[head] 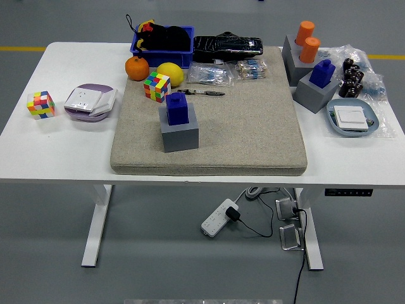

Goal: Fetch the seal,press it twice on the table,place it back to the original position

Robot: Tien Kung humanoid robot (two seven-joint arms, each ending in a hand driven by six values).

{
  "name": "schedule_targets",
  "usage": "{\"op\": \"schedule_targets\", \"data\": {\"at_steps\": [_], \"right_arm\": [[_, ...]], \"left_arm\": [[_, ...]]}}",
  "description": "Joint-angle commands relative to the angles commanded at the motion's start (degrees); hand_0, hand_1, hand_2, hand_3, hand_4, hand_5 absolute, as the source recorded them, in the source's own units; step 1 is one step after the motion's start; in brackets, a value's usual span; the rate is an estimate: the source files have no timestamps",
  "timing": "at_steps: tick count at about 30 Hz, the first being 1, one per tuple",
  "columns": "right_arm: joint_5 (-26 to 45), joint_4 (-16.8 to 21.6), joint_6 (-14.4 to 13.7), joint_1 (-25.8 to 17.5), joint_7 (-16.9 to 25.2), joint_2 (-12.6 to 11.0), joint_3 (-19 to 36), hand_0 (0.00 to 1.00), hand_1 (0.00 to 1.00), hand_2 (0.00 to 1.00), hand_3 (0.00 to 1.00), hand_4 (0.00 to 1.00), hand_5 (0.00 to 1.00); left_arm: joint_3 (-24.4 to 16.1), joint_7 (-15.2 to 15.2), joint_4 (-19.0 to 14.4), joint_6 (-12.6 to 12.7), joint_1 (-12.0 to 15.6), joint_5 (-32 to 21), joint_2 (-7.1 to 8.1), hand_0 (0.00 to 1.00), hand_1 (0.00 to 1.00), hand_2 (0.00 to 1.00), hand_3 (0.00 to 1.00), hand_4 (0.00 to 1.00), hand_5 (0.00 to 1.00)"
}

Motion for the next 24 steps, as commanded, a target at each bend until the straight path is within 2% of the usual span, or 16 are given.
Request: {"op": "schedule_targets", "data": {"at_steps": [24], "right_arm": [[0.1, -0.1, 0.0, 0.1, 0.0, -0.2, -0.4, 0.853, 0.783, 0.752, 0.739, 0.773, 0.522]], "left_arm": [[-0.2, 0.3, -0.2, -0.2, 0.0, 0.5, 0.15, 0.842, 0.814, 0.808, 0.811, 0.784, 0.227]]}}
